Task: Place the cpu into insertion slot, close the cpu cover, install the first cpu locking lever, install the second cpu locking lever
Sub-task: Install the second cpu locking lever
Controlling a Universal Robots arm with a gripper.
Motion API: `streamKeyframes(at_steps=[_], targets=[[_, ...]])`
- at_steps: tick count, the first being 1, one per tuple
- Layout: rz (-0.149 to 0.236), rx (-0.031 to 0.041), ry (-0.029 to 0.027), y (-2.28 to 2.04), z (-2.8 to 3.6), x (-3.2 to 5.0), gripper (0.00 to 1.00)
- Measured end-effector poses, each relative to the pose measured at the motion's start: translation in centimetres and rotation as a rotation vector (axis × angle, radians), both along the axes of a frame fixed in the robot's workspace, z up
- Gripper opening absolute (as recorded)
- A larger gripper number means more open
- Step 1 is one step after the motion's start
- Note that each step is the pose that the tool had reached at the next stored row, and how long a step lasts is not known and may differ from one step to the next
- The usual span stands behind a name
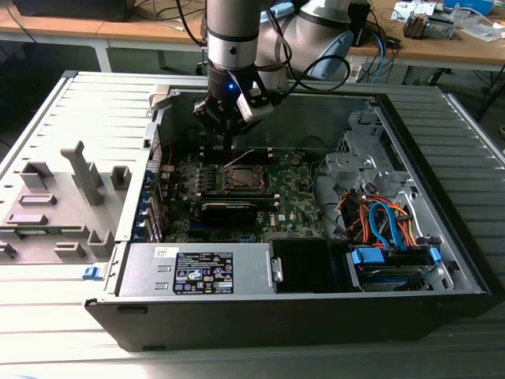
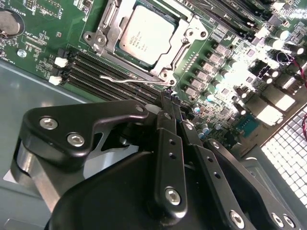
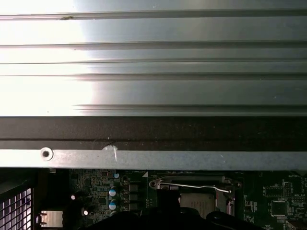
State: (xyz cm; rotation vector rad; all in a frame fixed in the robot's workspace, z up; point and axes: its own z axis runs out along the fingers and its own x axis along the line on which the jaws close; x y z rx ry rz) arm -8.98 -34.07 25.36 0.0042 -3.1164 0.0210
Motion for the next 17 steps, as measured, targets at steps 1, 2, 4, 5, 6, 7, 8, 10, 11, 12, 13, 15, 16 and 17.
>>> streamKeyframes(at_steps=[1, 2, 4, 5, 6, 7, 8, 10, 11, 12, 13, 15, 16, 17], targets=[[0.000, -0.0001, 0.0001, 0.00, 0.00, 0.00, 0.11], [0.000, -0.0001, 0.0001, 0.00, -0.01, 0.00, 0.11], [0.000, 0.0000, 0.0000, 0.00, -0.04, 0.00, 0.11], [0.000, 0.0000, 0.0000, 0.00, -0.06, 0.00, 0.11], [0.000, 0.0000, 0.0000, 0.00, -0.07, 0.00, 0.11], [0.000, 0.0000, 0.0001, 0.00, -0.07, 0.00, 0.11], [0.001, 0.0000, 0.0000, 0.00, -0.09, 0.00, 0.11], [0.001, 0.0000, 0.0000, 0.00, -0.11, 0.01, 0.11], [0.001, 0.0000, 0.0000, 0.00, -0.13, 0.01, 0.11], [0.001, 0.0000, 0.0000, 0.00, -0.14, 0.01, 0.11], [0.001, 0.0001, 0.0000, 0.00, -0.16, 0.03, 0.11], [0.001, 0.0000, 0.0001, 0.00, -0.16, 0.03, 0.11], [0.001, 0.0000, 0.0000, 0.00, -0.16, 0.03, 0.11], [0.001, 0.0000, 0.0000, 0.00, -0.16, 0.03, 0.11]])
